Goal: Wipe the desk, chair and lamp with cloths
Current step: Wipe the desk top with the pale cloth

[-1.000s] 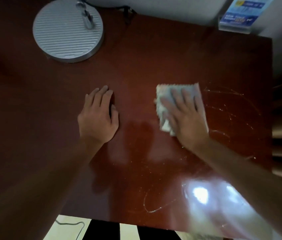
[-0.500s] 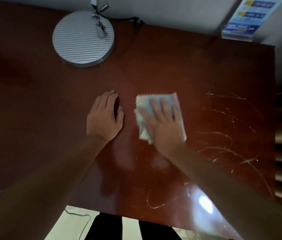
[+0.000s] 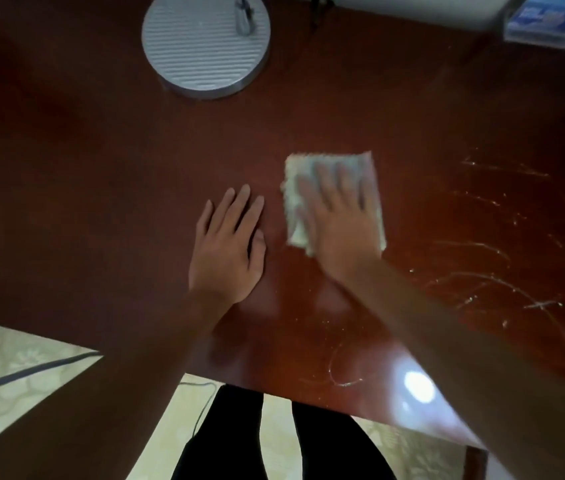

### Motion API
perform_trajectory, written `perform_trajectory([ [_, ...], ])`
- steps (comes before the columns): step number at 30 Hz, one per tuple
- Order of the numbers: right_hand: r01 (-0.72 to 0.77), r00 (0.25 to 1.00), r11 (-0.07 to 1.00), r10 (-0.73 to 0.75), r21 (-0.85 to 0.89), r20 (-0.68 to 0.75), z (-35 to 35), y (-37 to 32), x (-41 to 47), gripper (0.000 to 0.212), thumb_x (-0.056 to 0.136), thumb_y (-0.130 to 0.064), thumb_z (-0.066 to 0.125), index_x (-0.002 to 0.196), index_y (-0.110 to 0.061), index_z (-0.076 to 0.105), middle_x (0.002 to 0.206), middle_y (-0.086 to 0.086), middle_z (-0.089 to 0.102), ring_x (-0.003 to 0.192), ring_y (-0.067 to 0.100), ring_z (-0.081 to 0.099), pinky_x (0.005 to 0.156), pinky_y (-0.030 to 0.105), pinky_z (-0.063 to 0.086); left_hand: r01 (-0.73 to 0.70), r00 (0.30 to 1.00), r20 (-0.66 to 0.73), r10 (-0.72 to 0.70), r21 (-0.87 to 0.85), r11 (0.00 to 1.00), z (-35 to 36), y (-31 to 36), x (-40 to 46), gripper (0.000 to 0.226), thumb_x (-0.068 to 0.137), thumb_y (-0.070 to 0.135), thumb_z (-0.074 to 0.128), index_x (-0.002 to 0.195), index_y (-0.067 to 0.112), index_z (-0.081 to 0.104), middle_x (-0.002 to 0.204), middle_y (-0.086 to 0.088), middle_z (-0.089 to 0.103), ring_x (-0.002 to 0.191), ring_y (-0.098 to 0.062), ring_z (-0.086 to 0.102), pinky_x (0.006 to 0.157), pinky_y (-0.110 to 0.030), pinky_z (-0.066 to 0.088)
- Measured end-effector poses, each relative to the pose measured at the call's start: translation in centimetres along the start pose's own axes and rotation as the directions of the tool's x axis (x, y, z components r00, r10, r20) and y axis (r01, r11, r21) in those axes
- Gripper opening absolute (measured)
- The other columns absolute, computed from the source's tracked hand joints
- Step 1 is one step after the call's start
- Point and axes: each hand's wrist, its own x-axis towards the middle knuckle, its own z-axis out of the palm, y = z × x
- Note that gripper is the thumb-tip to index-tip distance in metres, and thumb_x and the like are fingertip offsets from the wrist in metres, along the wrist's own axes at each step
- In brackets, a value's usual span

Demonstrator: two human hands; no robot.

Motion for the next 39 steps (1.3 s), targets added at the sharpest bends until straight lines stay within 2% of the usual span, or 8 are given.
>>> perform_trajectory([
  [5,0.249,0.966,0.968,-0.251,0.034,0.063,2.5,-6.7,-15.5,0.063,0.098,-0.045,0.039,0.157,-0.031,0.022,0.165,0.002,0.022,0.151,0.032,0.019,0.12,0.056,0.016,0.01,1.0,-0.018,-0.011,-0.029,1.0,0.0,-0.1,0.0,0.047,0.099,0.026,0.044,0.143,0.009,0.05,0.152,-0.01,0.045,0.145,-0.027,0.036,0.119,-0.05,0.024],
  [8,0.296,0.949,0.953,-0.286,-0.065,0.129,2.5,-5.4,-14.5,0.058,0.1,-0.044,0.027,0.157,-0.033,0.022,0.165,0.001,0.021,0.151,0.03,0.018,0.122,0.055,0.003,0.007,1.0,0.003,-0.007,-0.03,1.0,0.1,-0.4,-0.3,0.049,0.098,0.028,0.043,0.143,0.009,0.05,0.152,-0.01,0.044,0.145,-0.027,0.034,0.12,-0.049,0.022],
  [11,0.054,0.995,0.995,-0.046,-0.088,0.089,1.1,-3.1,-7.6,0.053,0.105,-0.042,0.012,0.158,-0.034,0.01,0.166,0.002,0.012,0.153,0.03,0.001,0.119,0.05,-0.02,0.014,1.0,0.027,-0.014,-0.008,1.0,0.1,-0.4,0.0,0.049,0.099,0.03,0.041,0.143,0.01,0.05,0.153,-0.012,0.043,0.145,-0.027,0.034,0.12,-0.049,0.021],
  [15,-0.337,0.937,0.935,0.345,0.112,-0.058,1.2,-5.1,-4.7,0.052,0.107,-0.045,0.014,0.158,-0.033,0.016,0.167,0.001,0.011,0.154,0.027,0.002,0.124,0.048,-0.003,-0.023,1.0,0.016,0.023,0.005,1.0,0.4,-0.6,-0.1,0.046,0.1,0.033,0.042,0.141,0.014,0.053,0.152,-0.012,0.044,0.145,-0.028,0.035,0.119,-0.05,0.023],
  [24,-0.368,0.908,0.905,0.399,0.216,-0.125,3.5,-12.1,-14.3,0.046,0.105,-0.042,0.034,0.149,-0.032,0.043,0.157,0.003,0.039,0.149,0.03,0.028,0.121,0.052,0.023,-0.044,0.997,0.065,0.049,-0.068,0.997,-0.4,0.0,0.3,0.044,0.099,0.027,0.044,0.141,0.017,0.052,0.151,-0.008,0.046,0.143,-0.028,0.037,0.116,-0.05,0.022],
  [30,-0.636,0.718,0.716,0.685,0.287,-0.118,3.2,-8.2,-11.4,0.049,0.107,-0.045,0.025,0.154,-0.034,0.031,0.163,0.0,0.026,0.153,0.026,0.014,0.123,0.05,0.011,-0.28,0.953,0.076,0.292,-0.136,0.95,-0.6,3.2,1.1,0.047,0.092,0.023,0.048,0.138,0.018,0.051,0.147,-0.004,0.049,0.135,-0.021,0.045,0.11,-0.048,0.026],
  [36,-0.497,0.826,0.821,0.547,0.281,-0.135,5.1,-11.2,-18.9,0.045,0.106,-0.041,0.033,0.147,-0.028,0.046,0.156,0.0,0.042,0.15,0.029,0.026,0.12,0.053,0.023,-0.518,0.809,0.195,0.555,-0.21,0.829,1.0,9.0,-1.3,0.048,0.096,0.033,0.041,0.14,0.019,0.05,0.152,-0.005,0.044,0.141,-0.024,0.038,0.111,-0.052,0.024],
  [39,-0.706,0.657,0.666,0.743,0.242,-0.128,4.2,-2.7,-19.9,0.045,0.105,-0.038,0.039,0.148,-0.028,0.045,0.156,0.006,0.041,0.147,0.033,0.032,0.122,0.054,0.017,-0.504,0.804,0.249,0.539,-0.194,0.841,1.4,10.3,-1.4,0.05,0.096,0.035,0.038,0.142,0.019,0.048,0.155,-0.005,0.041,0.144,-0.023,0.034,0.112,-0.051,0.022],
])
